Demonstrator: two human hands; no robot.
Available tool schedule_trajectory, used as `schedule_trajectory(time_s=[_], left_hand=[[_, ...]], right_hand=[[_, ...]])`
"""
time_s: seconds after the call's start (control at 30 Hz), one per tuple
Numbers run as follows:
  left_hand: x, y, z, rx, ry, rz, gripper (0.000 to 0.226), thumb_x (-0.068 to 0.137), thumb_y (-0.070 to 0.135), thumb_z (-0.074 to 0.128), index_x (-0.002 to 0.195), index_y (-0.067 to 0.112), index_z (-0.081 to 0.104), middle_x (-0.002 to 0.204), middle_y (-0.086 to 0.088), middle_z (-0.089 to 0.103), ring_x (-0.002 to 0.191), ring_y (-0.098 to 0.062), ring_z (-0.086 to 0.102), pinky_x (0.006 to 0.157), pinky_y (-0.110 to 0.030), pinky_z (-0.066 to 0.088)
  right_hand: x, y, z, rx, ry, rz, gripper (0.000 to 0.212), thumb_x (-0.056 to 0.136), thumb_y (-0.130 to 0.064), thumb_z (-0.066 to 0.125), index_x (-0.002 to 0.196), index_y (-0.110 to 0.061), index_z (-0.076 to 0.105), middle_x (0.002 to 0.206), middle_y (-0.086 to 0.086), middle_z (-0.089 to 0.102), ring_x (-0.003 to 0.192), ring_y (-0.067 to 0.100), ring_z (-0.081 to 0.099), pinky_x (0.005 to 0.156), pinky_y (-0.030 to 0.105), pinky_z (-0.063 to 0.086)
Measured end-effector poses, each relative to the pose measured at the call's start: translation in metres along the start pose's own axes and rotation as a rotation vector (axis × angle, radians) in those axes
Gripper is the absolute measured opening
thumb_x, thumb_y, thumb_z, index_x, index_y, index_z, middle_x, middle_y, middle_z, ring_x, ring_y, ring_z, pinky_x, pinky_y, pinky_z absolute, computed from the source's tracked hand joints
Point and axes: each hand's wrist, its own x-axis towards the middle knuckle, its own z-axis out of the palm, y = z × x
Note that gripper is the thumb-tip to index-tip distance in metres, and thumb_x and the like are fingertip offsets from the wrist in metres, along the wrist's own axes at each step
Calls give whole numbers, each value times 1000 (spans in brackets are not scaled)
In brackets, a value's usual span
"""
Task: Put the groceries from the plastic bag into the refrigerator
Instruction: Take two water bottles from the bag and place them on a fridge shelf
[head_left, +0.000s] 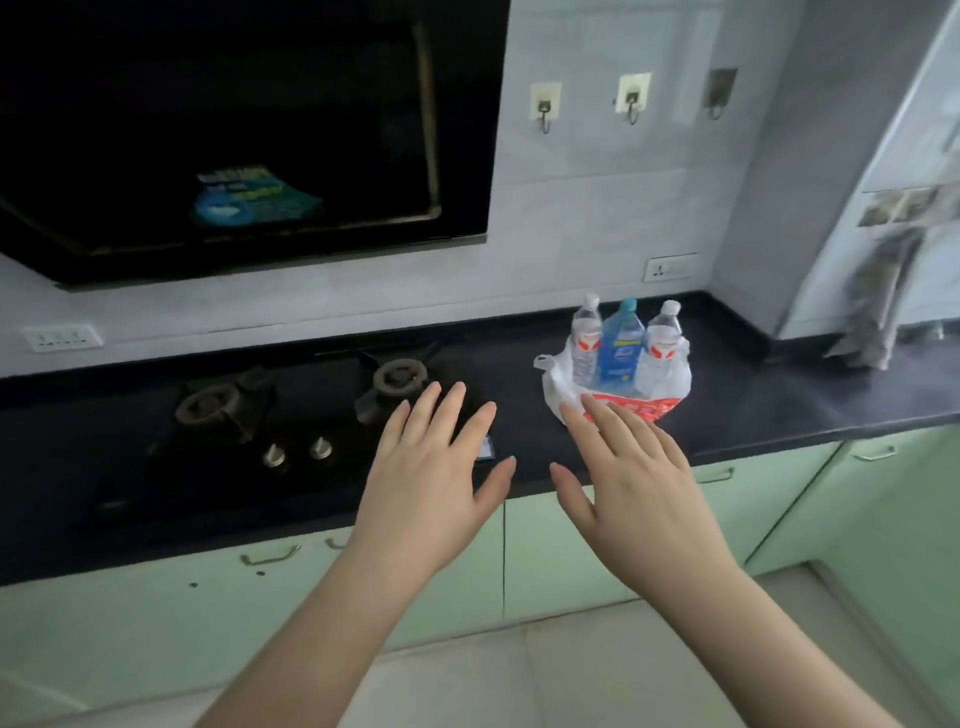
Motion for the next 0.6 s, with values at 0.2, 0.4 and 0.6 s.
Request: schedule_trajectory(time_s=[0.2,0.4,0.6], left_hand=[[71,14,43,-95,-22,135,62,93,56,28,141,23,49,149,-9,46,139,-29,39,113,-44,33],[137,9,75,-115,-2,226,59,89,52,36,134,19,56,139,-10,56,131,-31,49,107,-47,39],[185,24,104,-146,-9,334,58,89,51,35,134,19,55,137,-10,56,132,-29,47,110,-49,33]], right_hand=[[32,42,17,-54,10,139,56,88,-48,42,134,-16,53,136,5,57,125,25,52,102,39,42],[68,71,34,-108,-24,236,59,89,-50,39,138,-19,49,141,4,52,130,24,48,107,38,37],[81,102,53,-62,-64,315,62,92,-50,41,145,-19,40,148,4,45,136,24,41,110,39,36]])
